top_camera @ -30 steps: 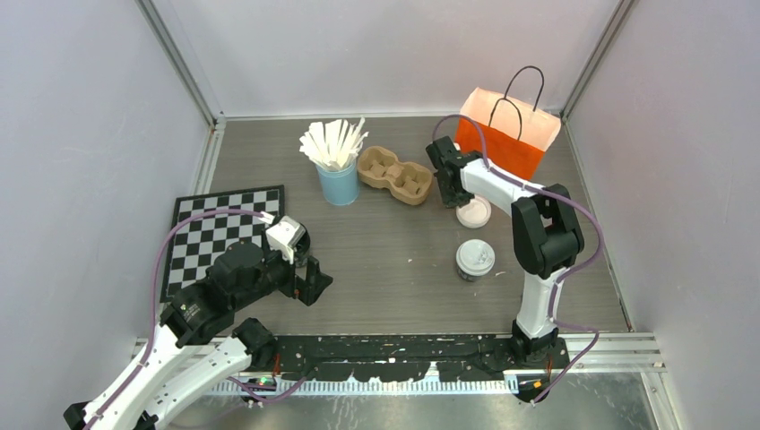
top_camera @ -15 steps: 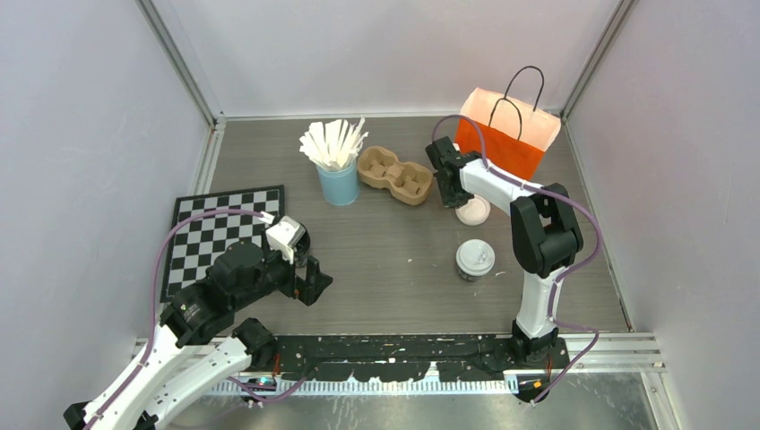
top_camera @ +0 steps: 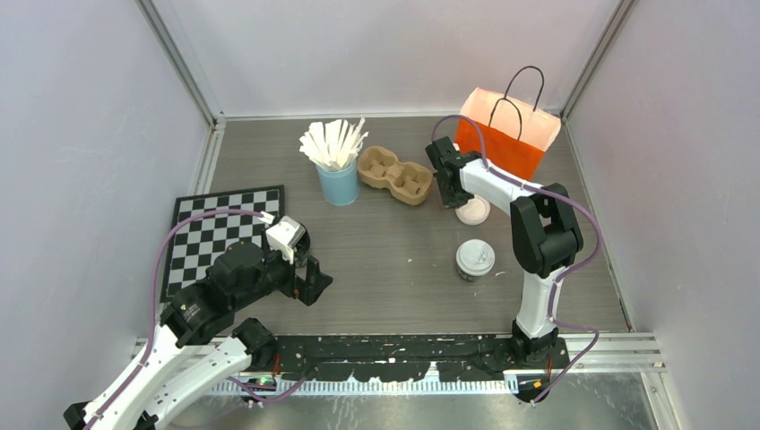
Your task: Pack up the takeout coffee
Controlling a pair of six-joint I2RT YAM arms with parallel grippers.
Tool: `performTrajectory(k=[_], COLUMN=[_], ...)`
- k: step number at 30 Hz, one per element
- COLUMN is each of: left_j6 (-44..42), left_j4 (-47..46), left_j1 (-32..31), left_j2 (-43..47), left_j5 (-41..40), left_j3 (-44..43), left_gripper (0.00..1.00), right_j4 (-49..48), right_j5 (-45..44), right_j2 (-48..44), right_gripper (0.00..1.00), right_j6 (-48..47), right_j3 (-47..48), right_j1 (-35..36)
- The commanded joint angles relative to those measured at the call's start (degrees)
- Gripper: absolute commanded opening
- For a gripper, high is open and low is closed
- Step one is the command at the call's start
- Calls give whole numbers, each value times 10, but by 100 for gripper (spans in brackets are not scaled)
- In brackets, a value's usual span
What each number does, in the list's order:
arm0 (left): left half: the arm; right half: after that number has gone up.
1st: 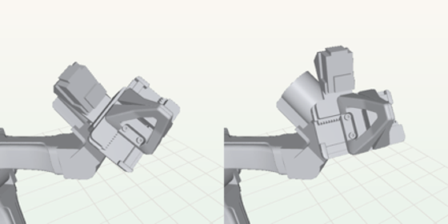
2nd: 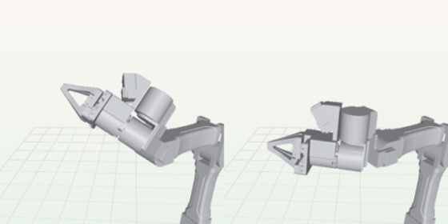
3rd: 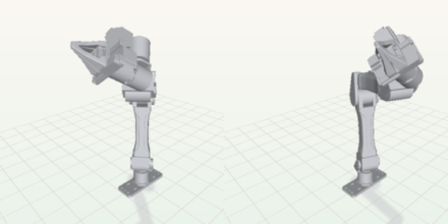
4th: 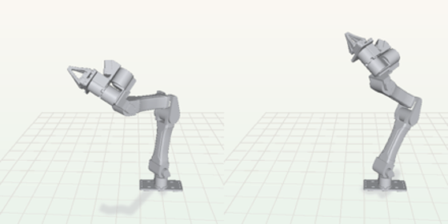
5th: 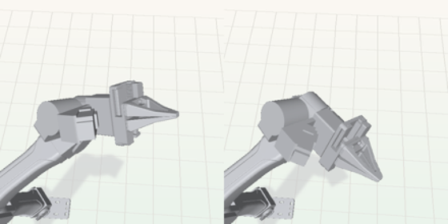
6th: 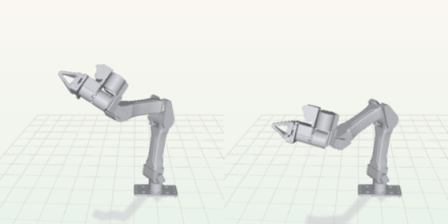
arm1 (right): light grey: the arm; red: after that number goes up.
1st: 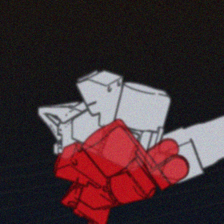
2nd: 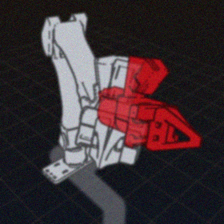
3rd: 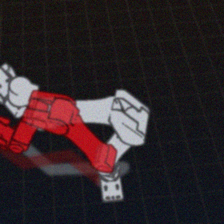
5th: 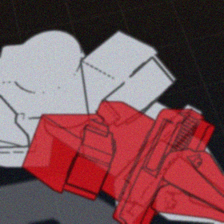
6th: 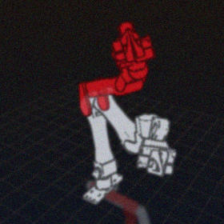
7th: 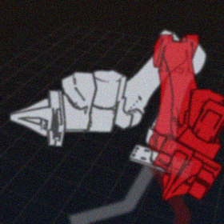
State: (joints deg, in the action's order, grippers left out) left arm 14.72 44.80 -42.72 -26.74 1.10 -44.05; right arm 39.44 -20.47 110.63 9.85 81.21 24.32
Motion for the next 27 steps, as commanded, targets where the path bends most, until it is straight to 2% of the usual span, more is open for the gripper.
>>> performTrajectory(k=[1,10,13,15,27], left_j6=[-1,-1,-1,-1,-1], left_j4=[-11,-12,-11,-12,-11], left_j1=[1,1,1,2,1], left_j2=[3,8,6,7,4], left_j5=[1,0,1,0,-1], left_j3=[-2,-2,-2,-2,-2], left_gripper=[100,100,100,100,100], right_j4=[-5,1,3,5,22], right_j5=[-2,2,4,-1,-28], right_j2=[-26,-31,-35,-39,-48], right_gripper=[0,0,4,0,0], right_j6=[-1,-1,1,1,3], right_j3=[13,13,13,14,23], right_j1=[2,2,2,3,19])
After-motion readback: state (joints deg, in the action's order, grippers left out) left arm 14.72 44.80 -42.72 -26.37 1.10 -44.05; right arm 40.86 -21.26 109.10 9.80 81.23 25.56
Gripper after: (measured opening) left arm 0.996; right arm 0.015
